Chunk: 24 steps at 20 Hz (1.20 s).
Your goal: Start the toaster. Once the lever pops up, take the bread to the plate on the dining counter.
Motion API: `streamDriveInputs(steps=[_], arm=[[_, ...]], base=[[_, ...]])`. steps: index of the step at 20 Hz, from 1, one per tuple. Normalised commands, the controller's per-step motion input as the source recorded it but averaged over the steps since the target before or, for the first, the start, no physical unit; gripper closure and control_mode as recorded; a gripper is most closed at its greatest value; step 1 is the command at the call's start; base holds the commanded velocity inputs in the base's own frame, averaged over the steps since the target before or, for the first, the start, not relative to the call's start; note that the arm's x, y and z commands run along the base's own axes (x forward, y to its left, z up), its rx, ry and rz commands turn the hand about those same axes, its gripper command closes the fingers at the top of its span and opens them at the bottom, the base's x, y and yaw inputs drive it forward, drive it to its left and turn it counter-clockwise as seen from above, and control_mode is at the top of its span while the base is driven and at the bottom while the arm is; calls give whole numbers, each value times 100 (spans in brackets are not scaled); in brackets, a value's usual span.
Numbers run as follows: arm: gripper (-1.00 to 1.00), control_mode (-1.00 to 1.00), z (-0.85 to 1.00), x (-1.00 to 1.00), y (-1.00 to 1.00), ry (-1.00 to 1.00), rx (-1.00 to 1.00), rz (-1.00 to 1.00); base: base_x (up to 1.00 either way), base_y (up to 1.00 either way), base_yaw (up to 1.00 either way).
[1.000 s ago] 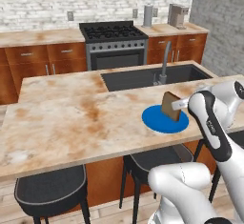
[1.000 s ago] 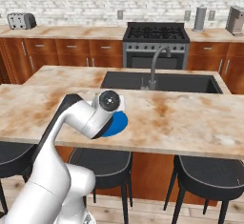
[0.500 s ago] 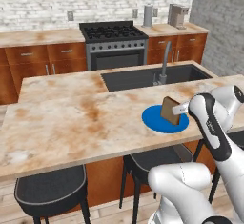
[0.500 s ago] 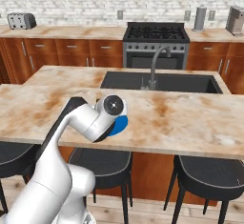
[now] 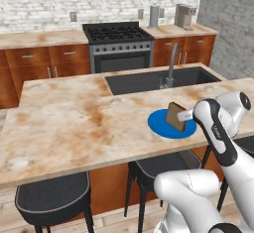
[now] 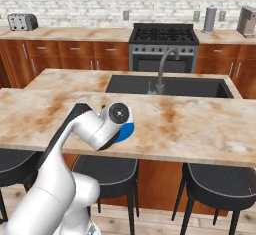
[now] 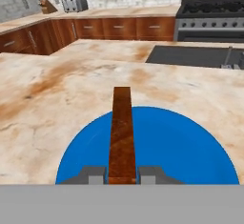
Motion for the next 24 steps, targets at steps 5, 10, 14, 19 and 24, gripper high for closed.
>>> streamDriveInputs(steps=[5,10,14,19,24], arm=[[100,-100,0,20,0,0,0,0],[100,-100,0,4,0,0,0,0],[-100,-100,-2,0,0,0,0,0],[-100,-100,0,0,0,0,0,0],[-100,-100,0,0,0,0,0,0]], base=[[0,0,0],[0,0,0],[0,0,0],[0,0,0],[0,0,0]])
